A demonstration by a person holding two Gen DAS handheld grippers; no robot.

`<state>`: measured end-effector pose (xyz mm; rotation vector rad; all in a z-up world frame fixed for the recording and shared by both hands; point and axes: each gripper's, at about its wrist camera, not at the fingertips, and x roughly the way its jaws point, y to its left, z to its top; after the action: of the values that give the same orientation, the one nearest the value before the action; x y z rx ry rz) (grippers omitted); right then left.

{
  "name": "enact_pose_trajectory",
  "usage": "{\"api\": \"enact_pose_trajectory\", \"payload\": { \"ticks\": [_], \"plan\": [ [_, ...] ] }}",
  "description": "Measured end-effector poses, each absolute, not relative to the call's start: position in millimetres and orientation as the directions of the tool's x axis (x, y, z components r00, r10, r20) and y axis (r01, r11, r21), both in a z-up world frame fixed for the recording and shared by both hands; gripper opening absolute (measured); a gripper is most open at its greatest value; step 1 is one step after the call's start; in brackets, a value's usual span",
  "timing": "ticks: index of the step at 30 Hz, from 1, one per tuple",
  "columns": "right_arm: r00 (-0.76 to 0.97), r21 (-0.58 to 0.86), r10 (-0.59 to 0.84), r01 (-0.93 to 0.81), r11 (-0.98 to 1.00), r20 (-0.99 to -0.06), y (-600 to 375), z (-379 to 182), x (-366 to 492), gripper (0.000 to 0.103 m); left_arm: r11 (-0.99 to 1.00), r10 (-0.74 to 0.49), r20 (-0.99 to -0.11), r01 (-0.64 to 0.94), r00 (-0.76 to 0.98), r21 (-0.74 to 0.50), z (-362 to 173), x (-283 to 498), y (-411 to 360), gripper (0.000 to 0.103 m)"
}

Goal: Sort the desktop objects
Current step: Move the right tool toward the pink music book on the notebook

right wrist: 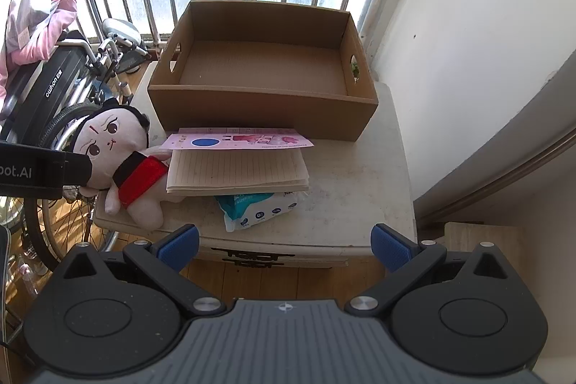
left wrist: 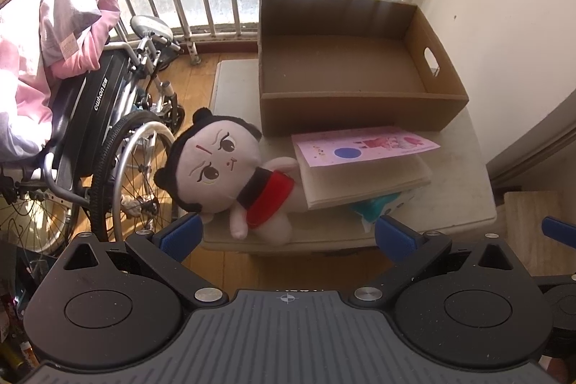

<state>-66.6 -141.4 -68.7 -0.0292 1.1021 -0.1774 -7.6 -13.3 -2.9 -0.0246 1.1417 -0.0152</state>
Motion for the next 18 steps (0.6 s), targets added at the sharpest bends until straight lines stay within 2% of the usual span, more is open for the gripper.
{"api": "enact_pose_trajectory", "payload": {
  "ticks": [12, 18],
  "plan": [
    [0.461, -0.122, -0.182, 0.157, 0.98, -0.868, -138.5, -58.8, -66.4, 0.103, 0.999, -0.035, -0.905, 0.015, 0.425, -0.031, 1.2, -4.7, -8.7, 0.103],
    [0.524, -0.105, -0.206, 0.217, 0.971, -0.827, -150.6, -43.7, -63.1, 0.103, 0.997, -0.082, -0.895, 0.052, 0.439, -0.066, -0.3, 1.2, -4.7, 0.103]
  ]
}}
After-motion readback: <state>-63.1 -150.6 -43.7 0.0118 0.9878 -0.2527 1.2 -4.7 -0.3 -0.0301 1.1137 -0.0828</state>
